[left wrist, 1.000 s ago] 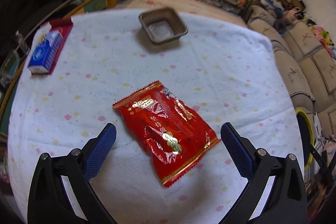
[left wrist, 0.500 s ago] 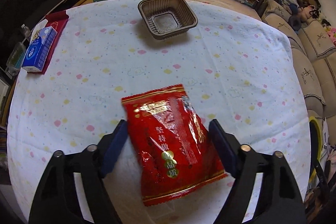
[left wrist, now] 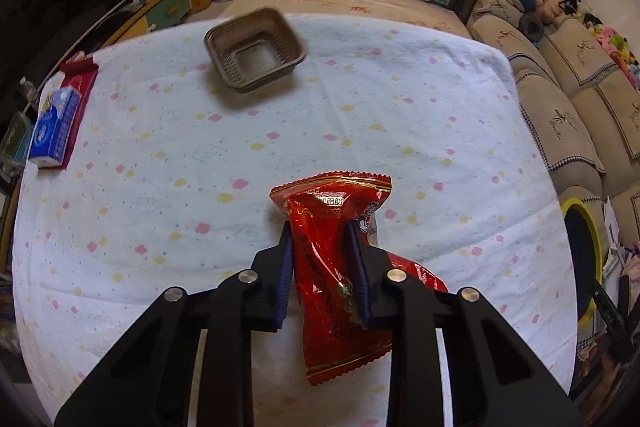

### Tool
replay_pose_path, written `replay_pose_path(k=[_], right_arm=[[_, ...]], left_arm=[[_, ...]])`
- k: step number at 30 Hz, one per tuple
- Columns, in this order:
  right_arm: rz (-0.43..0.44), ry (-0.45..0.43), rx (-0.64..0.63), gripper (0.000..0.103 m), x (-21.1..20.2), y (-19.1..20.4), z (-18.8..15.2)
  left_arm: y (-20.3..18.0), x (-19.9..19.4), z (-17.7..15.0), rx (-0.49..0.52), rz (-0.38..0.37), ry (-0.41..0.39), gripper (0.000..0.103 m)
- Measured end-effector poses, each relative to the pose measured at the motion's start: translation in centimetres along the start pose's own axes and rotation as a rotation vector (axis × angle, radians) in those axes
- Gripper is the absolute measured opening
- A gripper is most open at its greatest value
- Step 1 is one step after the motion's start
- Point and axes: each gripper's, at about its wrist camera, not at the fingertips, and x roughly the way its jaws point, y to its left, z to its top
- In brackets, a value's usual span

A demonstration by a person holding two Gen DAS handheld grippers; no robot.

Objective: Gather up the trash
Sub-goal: 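Carry the red snack bag over the bin and open the left gripper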

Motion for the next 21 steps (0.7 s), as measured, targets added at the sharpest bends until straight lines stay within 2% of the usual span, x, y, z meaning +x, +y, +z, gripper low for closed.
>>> replay_pose_path(k=[4,9,15,21], right_arm=[[0.004,-0.020,0.012,0.064,-0.8,-0.5,0.1],[-0.004,-0.049,0.030,0.064,-2.3,-1.7,0.1],[-0.032,-0.080,0.061,0.064,-4.0,-4.4,-0.1],[-0.048,-0.113,0.111,0.064,-5.4,-7.4,-0.4]], left_arm=[[-2.3,-2.6,-0.1,0.054,-0.034,-0.039,0.025],[-7.7,-5.5,-0.3,0.148,-0.109,-0.083,0.025],[-17.3,-7.0,-1.2,0.292,-0.233,-0.088,0.026],[-27.0,-5.9,-3.0,0.414,-0.325,-0.055,0.026]])
